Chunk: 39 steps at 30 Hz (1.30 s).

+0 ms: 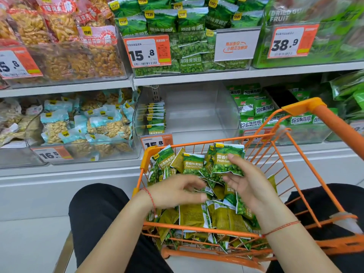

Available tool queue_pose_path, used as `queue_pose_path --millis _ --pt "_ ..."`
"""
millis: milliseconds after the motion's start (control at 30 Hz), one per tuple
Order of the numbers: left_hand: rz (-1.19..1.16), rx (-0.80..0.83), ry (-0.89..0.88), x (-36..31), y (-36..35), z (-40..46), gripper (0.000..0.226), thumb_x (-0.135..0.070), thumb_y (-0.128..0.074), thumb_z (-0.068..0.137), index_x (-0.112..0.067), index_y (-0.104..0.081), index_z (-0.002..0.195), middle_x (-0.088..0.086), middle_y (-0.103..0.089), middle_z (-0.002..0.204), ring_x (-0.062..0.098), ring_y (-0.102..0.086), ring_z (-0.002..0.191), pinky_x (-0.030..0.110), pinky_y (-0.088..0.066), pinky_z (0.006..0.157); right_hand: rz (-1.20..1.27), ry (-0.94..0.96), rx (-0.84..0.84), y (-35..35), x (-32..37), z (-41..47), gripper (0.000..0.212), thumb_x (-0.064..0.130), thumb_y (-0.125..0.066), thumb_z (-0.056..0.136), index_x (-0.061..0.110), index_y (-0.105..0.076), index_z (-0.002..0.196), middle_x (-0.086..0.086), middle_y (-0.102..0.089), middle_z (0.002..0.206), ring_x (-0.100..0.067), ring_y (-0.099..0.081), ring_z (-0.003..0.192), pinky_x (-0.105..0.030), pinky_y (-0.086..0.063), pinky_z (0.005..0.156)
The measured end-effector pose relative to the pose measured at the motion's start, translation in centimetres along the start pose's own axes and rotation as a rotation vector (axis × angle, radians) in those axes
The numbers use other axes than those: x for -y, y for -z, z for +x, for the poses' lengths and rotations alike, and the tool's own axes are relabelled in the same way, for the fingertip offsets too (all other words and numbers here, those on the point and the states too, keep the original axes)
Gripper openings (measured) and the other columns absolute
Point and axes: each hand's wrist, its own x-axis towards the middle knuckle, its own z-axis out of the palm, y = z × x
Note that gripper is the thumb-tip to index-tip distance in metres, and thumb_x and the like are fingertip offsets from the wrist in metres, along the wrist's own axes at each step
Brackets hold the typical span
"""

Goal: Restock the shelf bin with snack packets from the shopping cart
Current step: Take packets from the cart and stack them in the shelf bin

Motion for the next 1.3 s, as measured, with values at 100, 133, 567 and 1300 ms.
queue_pose_path --millis 100,133,567,1300 --pt "0.324 0.229 0.114 0.5 -0.6 -0.4 0.058 -0.05 -0.059 0.087 -0.024 -0.045 0.138 -0.003 -0.048 0.14 0.015 -0.046 0.126 0.029 -0.039 0.103 0.03 -0.012 -0.021 0.7 0.1 0.3 0.044 0.023 -0.07 0.076 0.015 -0.058 0.117 0.008 -0.055 0.11 -0.025 -0.055 0.102 -0.026 -0.056 0.065" --pt "0.377 0.222 0.143 0.6 -0.8 -0.3 0.063 -0.052 -0.059 0.087 -0.023 -0.042 0.14 -0.001 -0.046 0.142 0.017 -0.045 0.127 0.029 -0.039 0.103 0.039 -0.018 -0.021 0.8 0.1 0.3 0.029 0.021 -0.068 0.081 0.017 -0.06 0.108 0.009 -0.054 0.109 -0.025 -0.054 0.102 -0.027 -0.055 0.068" --pt "0.067 -0.18 -0.032 1.0 2.1 -0.9 0.019 -0.021 -0.075 0.08 -0.027 -0.065 0.095 -0.017 -0.059 0.09 0.002 -0.056 0.086 0.017 -0.042 0.076 0.072 -0.113 -0.069 0.7 0.1 0.1 0.012 0.011 -0.063 0.087 0.011 -0.061 0.099 0.006 -0.052 0.109 -0.035 -0.05 0.113 -0.027 -0.059 0.057" --pt "-0.259 -0.537 -0.306 -1.0 0.5 0.8 0.051 0.011 -0.042 0.08 -0.034 -0.064 0.089 -0.018 -0.054 0.13 -0.004 -0.039 0.13 0.031 -0.031 0.11 0.03 -0.151 0.305 -1.2 0.3 -2.0 0.074 0.008 -0.066 0.067 0.013 -0.04 0.136 0.001 -0.068 0.102 -0.006 -0.066 0.088 -0.034 -0.06 0.072"
